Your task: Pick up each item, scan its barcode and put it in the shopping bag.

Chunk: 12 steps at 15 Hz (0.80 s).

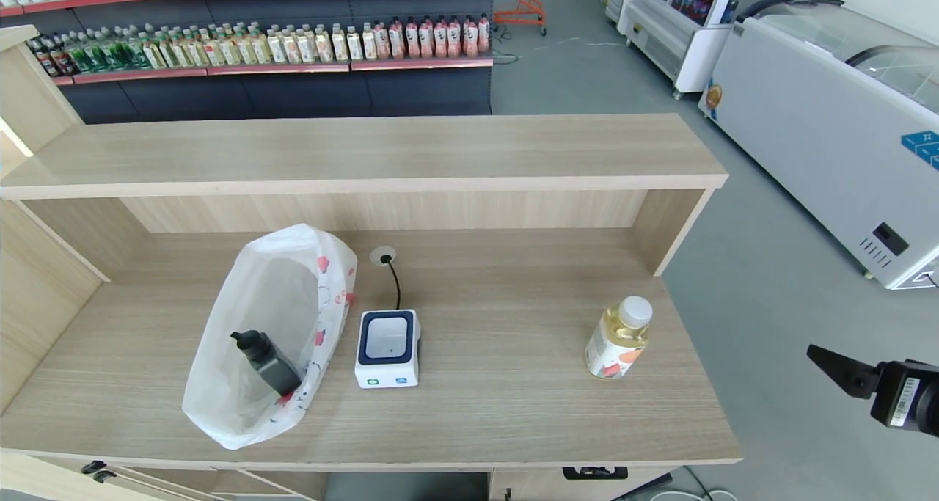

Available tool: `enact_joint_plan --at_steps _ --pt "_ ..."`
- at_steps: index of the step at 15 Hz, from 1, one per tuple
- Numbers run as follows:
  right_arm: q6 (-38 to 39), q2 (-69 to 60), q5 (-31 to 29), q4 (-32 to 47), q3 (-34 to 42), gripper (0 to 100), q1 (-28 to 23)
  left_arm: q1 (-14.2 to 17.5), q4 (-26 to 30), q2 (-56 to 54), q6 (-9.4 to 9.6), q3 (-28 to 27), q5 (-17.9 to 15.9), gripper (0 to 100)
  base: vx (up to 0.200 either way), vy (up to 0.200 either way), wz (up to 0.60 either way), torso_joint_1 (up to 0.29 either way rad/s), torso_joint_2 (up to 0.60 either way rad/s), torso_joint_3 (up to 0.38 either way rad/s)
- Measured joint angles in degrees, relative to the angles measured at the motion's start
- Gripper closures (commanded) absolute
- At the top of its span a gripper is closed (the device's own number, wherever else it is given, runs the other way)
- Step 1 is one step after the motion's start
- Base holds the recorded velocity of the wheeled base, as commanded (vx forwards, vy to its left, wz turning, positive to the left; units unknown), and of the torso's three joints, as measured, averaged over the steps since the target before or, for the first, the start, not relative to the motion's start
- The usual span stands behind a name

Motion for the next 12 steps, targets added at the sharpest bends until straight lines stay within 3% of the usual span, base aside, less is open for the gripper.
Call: enact_joint_plan --at_steps 3,8,12 --pt "4.79 6.97 -2.17 -2.4 0.45 0 3.75 0.0 0.0 0.0 0.02 0.0 0.0 0 0.0 0.0 0.0 0.0 0.0 0.0" --pt "9.26 23.02 -11.14 -18.91 1.22 0 13.7 0.0 0.02 0.0 0.02 0.0 0.0 0 0.0 0.0 0.0 0.0 0.0 0.0" --pt "9.84 32.83 -13.14 -26.54 0.41 0 19.14 0.0 0.02 0.0 0.0 0.0 0.0 0 0.0 0.0 0.0 0.0 0.0 0.0"
